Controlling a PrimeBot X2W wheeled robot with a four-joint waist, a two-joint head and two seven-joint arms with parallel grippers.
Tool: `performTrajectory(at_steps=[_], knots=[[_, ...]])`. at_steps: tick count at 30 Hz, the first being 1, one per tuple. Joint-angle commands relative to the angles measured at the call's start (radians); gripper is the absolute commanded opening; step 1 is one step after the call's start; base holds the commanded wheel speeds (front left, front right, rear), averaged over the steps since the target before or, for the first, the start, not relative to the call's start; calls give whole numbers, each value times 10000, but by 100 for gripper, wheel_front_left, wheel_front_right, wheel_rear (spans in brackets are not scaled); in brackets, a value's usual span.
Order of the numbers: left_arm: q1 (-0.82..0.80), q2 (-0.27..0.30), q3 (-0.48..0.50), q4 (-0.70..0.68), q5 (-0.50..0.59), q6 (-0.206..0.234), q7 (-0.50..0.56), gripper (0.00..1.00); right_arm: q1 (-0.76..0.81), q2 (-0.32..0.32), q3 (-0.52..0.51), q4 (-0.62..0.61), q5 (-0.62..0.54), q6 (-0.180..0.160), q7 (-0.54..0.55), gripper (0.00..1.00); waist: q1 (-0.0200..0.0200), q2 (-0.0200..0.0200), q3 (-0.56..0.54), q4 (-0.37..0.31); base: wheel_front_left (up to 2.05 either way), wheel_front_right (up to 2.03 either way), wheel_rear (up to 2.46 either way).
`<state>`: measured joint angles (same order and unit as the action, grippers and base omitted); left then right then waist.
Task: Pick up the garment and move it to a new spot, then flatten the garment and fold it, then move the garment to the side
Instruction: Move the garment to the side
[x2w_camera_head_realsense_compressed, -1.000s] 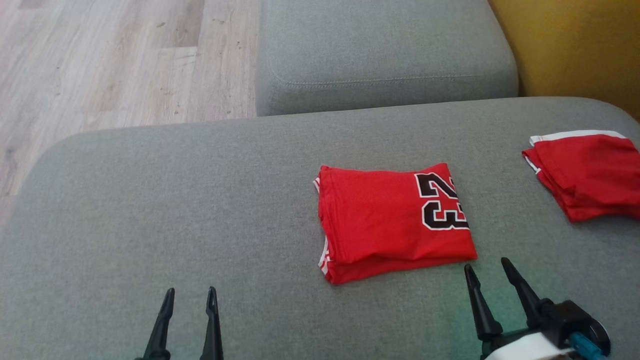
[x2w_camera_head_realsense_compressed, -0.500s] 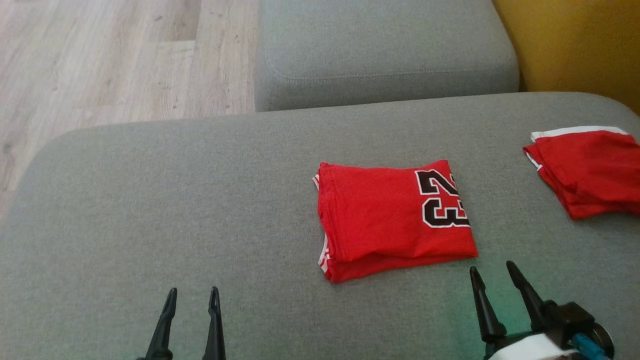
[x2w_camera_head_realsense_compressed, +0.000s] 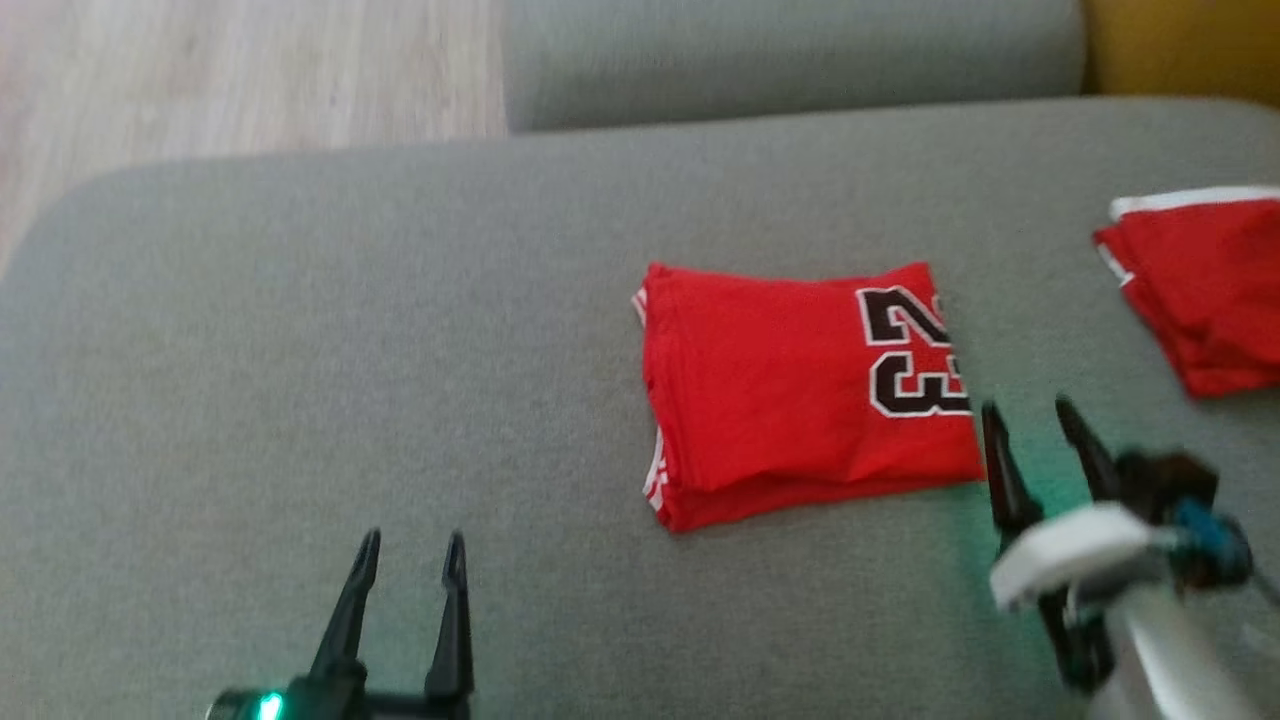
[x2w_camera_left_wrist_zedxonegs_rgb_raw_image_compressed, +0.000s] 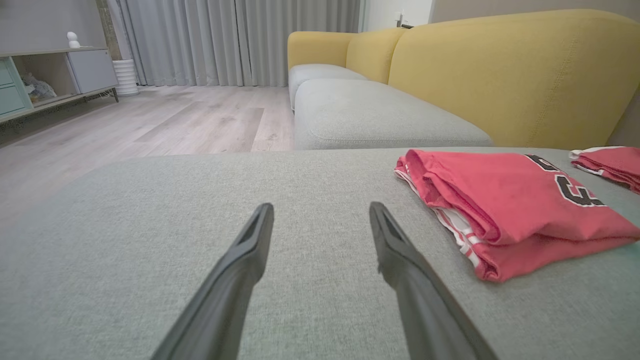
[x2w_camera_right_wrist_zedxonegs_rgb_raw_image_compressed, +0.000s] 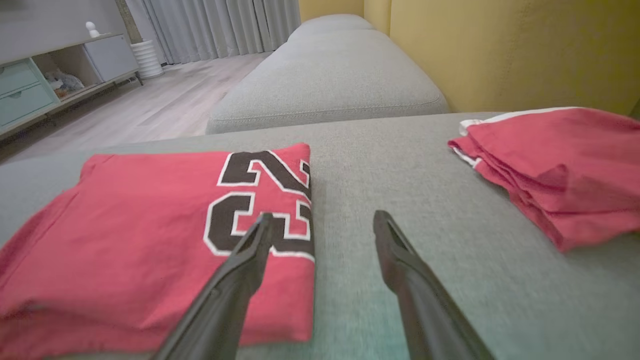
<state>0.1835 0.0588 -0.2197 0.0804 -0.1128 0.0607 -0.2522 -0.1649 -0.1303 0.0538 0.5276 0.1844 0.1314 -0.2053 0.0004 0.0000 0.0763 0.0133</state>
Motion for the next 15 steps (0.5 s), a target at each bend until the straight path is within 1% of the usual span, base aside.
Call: performTrajectory(at_steps=[1, 9, 10, 11, 13, 15], knots=[[-523, -85, 224, -342, 138, -34, -95, 100, -765, -168, 265, -74, 145, -7, 186, 100, -4, 0, 412, 162, 0, 0, 0], [-1121, -85, -67, -262, 264, -69, -95, 100, -2601, -615, 804, 1516, 711, -7, 1987, 100, -4, 0, 1167, 491, 0, 0, 0], [-1249, -85, -121, -254, 288, -54, -95, 100, -2847, -627, 938, 2023, 963, -7, 2498, 100, -4, 0, 1311, 545, 0, 0, 0], [-1310, -85, -154, -249, 296, -51, -95, 100, -2929, -632, 1045, 2256, 1120, -7, 2771, 61, -4, 0, 1376, 578, 0, 0, 0], [-1420, -85, -212, -245, 306, -42, -95, 100, -3020, -621, 1392, 2520, 1525, -7, 3211, 0, -4, 0, 1493, 627, 0, 0, 0], [-1490, -85, -217, -266, 313, -5, -95, 100, -3083, -661, 1682, 2462, 2042, -7, 3311, 0, -4, 0, 1606, 609, 0, 0, 0]])
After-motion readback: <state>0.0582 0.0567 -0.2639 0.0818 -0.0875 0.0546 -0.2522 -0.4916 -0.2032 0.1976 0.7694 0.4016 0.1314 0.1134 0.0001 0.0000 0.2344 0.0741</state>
